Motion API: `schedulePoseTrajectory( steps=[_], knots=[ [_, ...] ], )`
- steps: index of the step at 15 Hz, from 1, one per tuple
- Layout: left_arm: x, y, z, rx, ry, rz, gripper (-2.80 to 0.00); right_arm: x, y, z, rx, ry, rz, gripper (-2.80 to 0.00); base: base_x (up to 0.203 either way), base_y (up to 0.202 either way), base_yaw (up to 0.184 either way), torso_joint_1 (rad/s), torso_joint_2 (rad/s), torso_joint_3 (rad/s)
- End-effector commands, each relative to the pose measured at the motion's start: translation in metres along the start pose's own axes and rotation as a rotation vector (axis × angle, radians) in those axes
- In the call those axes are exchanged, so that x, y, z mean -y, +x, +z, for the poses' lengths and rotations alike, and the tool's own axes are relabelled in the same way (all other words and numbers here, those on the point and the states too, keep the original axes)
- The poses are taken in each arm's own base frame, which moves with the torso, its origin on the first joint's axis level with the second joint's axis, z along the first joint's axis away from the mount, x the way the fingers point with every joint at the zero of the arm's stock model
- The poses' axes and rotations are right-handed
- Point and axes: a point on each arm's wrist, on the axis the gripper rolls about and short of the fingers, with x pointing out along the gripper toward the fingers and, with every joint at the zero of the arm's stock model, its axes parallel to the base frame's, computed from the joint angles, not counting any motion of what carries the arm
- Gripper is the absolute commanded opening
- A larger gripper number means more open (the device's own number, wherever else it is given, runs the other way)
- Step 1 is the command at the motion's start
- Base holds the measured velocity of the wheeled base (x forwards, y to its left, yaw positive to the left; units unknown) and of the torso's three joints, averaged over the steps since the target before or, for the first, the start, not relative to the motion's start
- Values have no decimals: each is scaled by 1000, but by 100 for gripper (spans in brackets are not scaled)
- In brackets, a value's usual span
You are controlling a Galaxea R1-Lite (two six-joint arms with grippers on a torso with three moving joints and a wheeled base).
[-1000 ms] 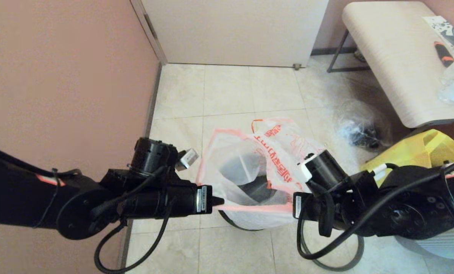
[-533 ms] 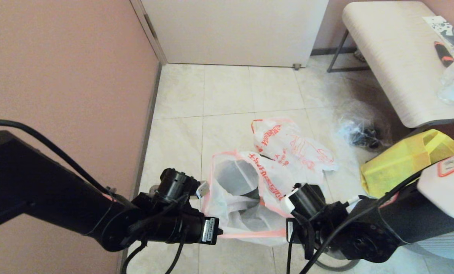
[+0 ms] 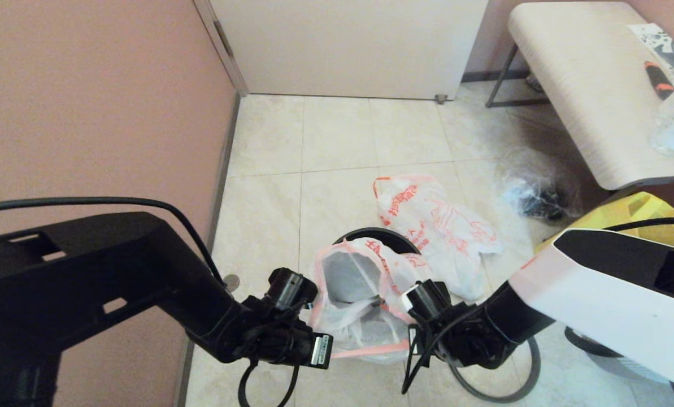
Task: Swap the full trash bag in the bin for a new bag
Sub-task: Put the new garbage bag on the trash can
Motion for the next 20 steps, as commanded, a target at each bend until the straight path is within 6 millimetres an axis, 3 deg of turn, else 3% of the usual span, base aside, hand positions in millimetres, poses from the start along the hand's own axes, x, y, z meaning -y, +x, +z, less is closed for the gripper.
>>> schedulePoseTrajectory(
  steps=[1,4,7,10,13,16,17,18,20],
  knots=[
    [-4,34,-4,-37,0,96,-280,-5,24,8,15,14,-14,-280,0,0,0,0,0,0],
    [-2,52,3,9,3,205,-280,-13,35,32,103,46,22,-280,0,0,0,0,0,0],
    [-3,52,9,59,-28,206,-280,-26,35,55,198,40,67,-280,0,0,0,0,0,0],
    [-19,49,15,89,-69,237,-280,-40,36,75,271,-1,97,-280,0,0,0,0,0,0],
    [-50,38,33,192,-150,264,-280,-54,30,94,344,-23,133,-280,0,0,0,0,0,0],
    [-62,31,43,261,-196,264,-280,-65,22,100,376,-35,157,-280,0,0,0,0,0,0],
    [-61,30,46,301,-213,254,0,-68,20,98,376,-42,162,-280,0,0,0,0,0,0],
    [-61,30,46,317,-216,250,0,-70,19,96,374,-55,162,0,0,0,0,0,0,0],
    [-60,29,47,322,-217,248,0,-72,20,93,370,-67,159,0,0,0,0,0,0,0]
  ],
)
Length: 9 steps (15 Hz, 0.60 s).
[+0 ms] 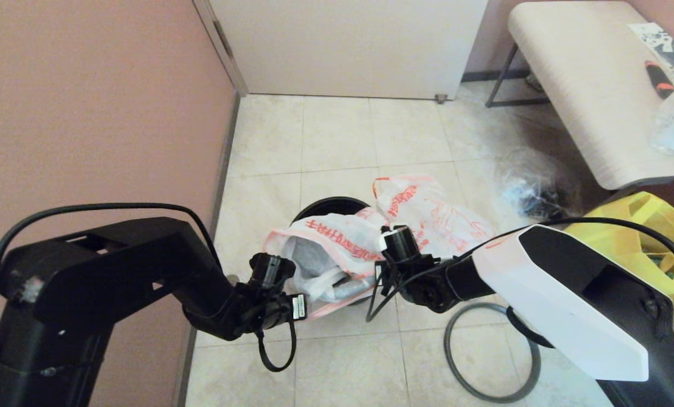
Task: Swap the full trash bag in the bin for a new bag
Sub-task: Put the new garbage bag on the trash can
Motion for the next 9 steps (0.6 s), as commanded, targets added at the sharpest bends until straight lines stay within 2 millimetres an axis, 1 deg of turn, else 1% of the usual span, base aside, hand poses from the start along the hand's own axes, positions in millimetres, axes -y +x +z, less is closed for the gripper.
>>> schedulePoseTrajectory(
  steps=[1,3,4,6,8,9],
  knots=[
    [-1,-3,2,12,-6,-5,0,-1,0,-4,-8,-2,0,0,0,0,0,0,0,0],
    [0,-10,4,19,-6,-11,0,4,-3,-13,-37,-16,-16,0,0,0,0,0,0,0],
    [0,-21,7,29,-7,-19,0,6,-6,-17,-51,-25,-23,0,0,0,0,0,0,0],
    [-1,-51,8,35,-3,-60,0,9,-11,-23,-74,-37,-33,0,0,0,0,0,0,0],
    [2,-80,6,38,10,-103,0,12,-10,-27,-85,-38,-46,0,0,0,0,0,0,0],
    [2,-90,5,28,10,-108,0,13,-11,-28,-86,-39,-47,0,0,0,0,0,0,0]
  ],
)
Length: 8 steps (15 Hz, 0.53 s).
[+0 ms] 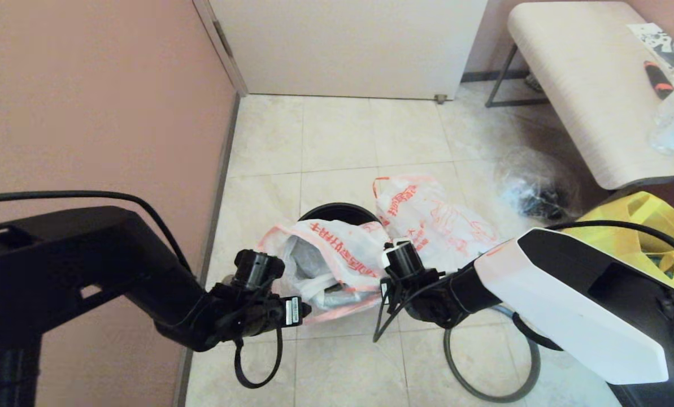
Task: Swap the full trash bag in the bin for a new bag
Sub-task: Put the new garbage bag on the trash can
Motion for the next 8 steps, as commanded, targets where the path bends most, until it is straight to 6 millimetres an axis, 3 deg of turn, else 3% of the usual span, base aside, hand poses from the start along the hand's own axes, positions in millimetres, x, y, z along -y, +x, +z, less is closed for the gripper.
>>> schedulePoseTrajectory(
  steps=[1,6,8],
  knots=[
    [3,-37,4,22,-17,-24,0,0,-2,1,12,7,3,0,0,0,0,0,0,0],
    [10,-52,2,22,-50,-49,0,0,0,1,24,11,6,0,0,0,0,0,0,0],
    [18,-41,4,18,-45,-59,0,0,0,1,26,12,6,0,0,0,0,0,0,0]
  ],
)
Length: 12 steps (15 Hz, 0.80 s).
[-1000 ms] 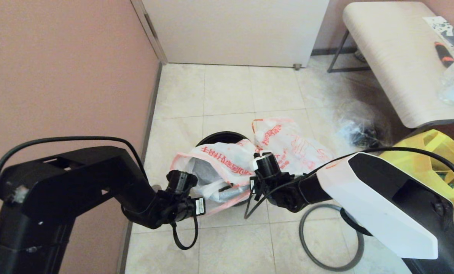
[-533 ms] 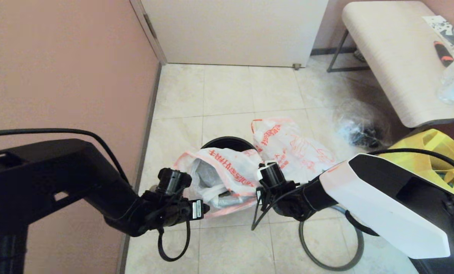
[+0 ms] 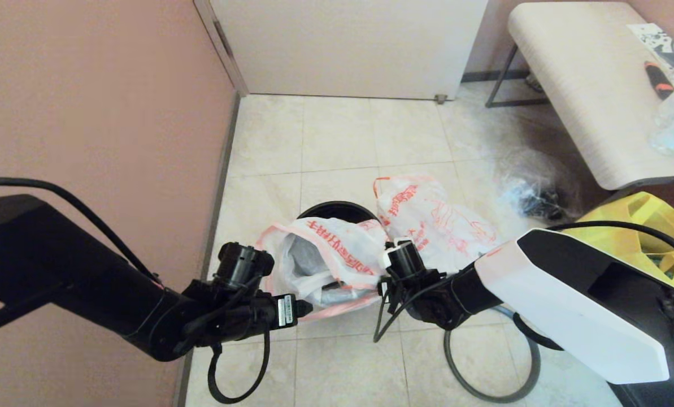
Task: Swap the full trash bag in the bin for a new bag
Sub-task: Put the new garbage bag on the trash can
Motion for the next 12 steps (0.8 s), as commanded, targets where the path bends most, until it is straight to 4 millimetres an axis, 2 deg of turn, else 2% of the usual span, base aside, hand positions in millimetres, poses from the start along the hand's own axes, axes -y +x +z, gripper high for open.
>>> schedulePoseTrajectory(
  steps=[1,5,10,11,12],
  knots=[
    [9,12,5,10,4,-13,0,1,1,0,2,4,-3,0,0,0,0,0,0,0],
    [14,59,14,10,-22,15,0,2,1,1,3,7,-5,0,0,0,0,0,0,0],
    [9,96,36,57,-68,38,0,3,4,1,10,15,-6,0,0,0,0,0,0,0],
    [9,101,38,49,-76,58,-102,4,3,1,10,16,-7,0,0,0,0,0,0,0],
    [10,106,39,46,-97,78,-280,5,3,2,13,17,-7,0,0,0,0,0,0,0]
  ],
)
